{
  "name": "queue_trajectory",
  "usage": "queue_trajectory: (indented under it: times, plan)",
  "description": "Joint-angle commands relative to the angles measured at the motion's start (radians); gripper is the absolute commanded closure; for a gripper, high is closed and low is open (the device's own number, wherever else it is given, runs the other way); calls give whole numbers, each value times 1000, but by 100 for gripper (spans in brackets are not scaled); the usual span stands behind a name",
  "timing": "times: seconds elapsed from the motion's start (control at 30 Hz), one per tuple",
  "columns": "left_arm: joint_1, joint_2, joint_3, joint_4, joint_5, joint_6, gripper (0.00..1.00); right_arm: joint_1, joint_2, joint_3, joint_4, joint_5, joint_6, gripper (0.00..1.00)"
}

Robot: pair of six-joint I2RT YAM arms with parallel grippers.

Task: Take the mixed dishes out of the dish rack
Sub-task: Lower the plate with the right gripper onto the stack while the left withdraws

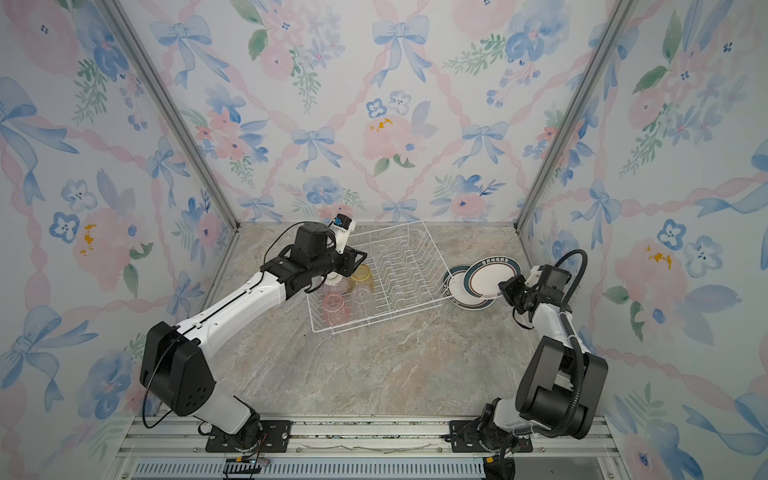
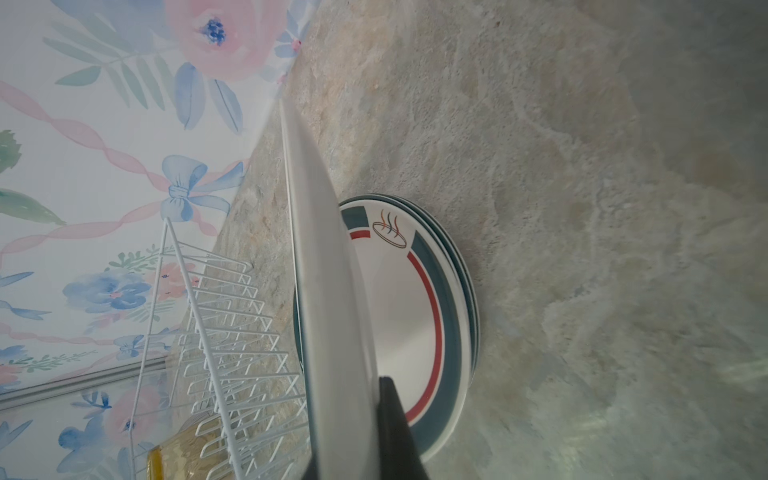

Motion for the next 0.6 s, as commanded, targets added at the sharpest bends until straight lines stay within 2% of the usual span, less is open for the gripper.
queue_trajectory:
  times: [0.0,0.27,0.57]
  plan:
    - [-3,19,27,-20,2,16,62,18,36,31,-10,-37,-16,100]
    - [-2,30,32,-19,13,16,62,50,126,41,37,-131,9,100]
    - [-2,23,10,-19,12,15,62,74,165,51,30,-141,9,100]
